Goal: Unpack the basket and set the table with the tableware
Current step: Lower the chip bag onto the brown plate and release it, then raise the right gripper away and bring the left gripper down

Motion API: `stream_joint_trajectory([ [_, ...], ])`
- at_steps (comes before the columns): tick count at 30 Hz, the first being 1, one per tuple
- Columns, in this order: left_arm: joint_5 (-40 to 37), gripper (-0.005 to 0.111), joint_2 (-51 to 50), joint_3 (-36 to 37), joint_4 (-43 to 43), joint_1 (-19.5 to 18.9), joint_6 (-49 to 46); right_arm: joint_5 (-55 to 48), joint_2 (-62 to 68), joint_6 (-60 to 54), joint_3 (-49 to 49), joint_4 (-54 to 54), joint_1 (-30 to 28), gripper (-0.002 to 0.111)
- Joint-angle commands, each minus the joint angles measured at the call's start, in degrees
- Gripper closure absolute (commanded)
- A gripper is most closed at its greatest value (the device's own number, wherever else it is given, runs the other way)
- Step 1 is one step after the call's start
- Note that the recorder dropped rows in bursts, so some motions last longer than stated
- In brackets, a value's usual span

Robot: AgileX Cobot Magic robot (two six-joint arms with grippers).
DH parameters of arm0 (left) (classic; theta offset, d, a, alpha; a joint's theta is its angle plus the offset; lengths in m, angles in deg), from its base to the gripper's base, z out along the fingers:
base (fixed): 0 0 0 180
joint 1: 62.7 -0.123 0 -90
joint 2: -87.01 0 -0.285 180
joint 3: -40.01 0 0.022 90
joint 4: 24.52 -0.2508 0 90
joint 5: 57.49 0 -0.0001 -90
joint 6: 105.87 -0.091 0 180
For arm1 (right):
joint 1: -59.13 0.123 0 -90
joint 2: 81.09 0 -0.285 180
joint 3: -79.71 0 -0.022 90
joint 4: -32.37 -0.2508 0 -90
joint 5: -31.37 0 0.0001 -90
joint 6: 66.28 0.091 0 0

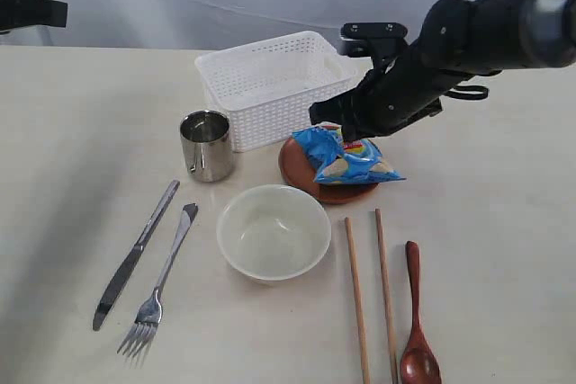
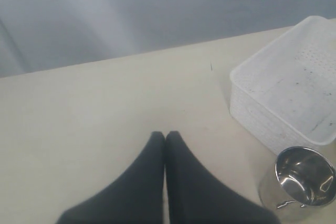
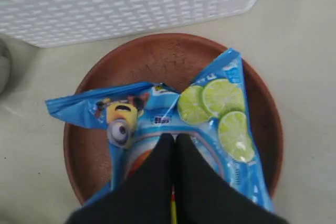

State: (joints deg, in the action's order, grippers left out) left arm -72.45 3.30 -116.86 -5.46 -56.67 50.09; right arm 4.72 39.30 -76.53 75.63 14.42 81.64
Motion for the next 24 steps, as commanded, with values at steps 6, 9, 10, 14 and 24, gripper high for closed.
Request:
stream_joint_trajectory([
  [6,0.09,0.106,-0.14,0.39,1.10,-0.18,0.02,1.95,6.14,0.17,0.04,-1.21,0.47,0.108],
  [9,0.09,0.106,-0.14,0.39,1.10,-0.18,0.02,2.71,7.83,0.17,0.04,-2.07,0.47,0.108],
  [10,0.09,0.106,-0.14,0.39,1.10,-0.18,0.02,2.82,7.96,0.17,0.04,-2.09,0.47,0.108],
  [14,0.09,0.106,-0.14,0.39,1.10,-0.18,0.02,2.68,6.83,0.05,0.04,-2.09,0.47,0.108],
  [24,0.23,0.106,-0.14,0.39,1.10,-0.18,0.02,-1.72,-7.00,-0.04,0.04,-1.48,0.47,0.108],
])
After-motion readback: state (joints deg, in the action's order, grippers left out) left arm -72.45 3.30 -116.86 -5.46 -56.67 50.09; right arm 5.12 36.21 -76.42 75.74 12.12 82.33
